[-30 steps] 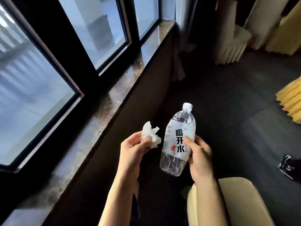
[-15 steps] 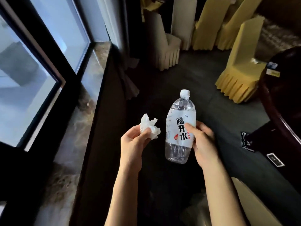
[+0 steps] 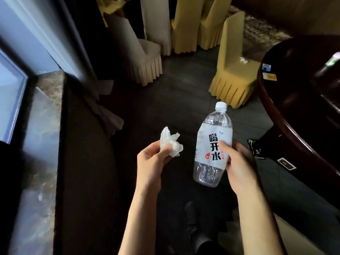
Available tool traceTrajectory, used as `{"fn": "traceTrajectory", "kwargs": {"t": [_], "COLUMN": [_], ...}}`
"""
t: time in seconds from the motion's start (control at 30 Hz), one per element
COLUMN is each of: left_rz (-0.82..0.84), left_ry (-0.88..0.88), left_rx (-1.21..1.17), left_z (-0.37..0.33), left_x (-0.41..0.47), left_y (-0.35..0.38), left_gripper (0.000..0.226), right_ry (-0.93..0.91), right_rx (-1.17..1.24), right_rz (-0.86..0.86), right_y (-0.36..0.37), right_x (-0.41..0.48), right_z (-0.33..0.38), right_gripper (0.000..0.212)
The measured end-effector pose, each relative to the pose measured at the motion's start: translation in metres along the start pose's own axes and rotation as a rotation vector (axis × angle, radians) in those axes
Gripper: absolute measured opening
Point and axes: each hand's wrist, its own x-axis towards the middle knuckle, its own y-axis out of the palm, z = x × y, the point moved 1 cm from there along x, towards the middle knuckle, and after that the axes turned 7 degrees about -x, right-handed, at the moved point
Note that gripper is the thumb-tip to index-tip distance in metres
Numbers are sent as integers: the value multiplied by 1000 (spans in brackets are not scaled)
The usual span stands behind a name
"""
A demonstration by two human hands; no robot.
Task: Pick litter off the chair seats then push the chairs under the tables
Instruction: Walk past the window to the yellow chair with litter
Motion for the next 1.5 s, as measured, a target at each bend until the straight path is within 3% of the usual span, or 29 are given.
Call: {"fn": "traceTrajectory", "kwargs": {"t": [0.43,0.73,1.17,1.5], "left_rz": [3,18,217,295], "left_ry": [6,-37,-86,-141], "left_rx": [2,23,31,3], "left_z": [-26,-42,-93,-110], "left_x": [222,354,602,737], "left_y": [129,176,236,282], "left_gripper": [18,17,13,20], "right_ry": [7,18,-57,-116], "right_rx": [66,52,118,107], "right_rz": [-41,-72,-269,-374], "right_y": [20,52,138,158], "right_x": [226,339,525,621], "right_z": [91,132,216,271], "right_gripper": [17,14,15,12]}}
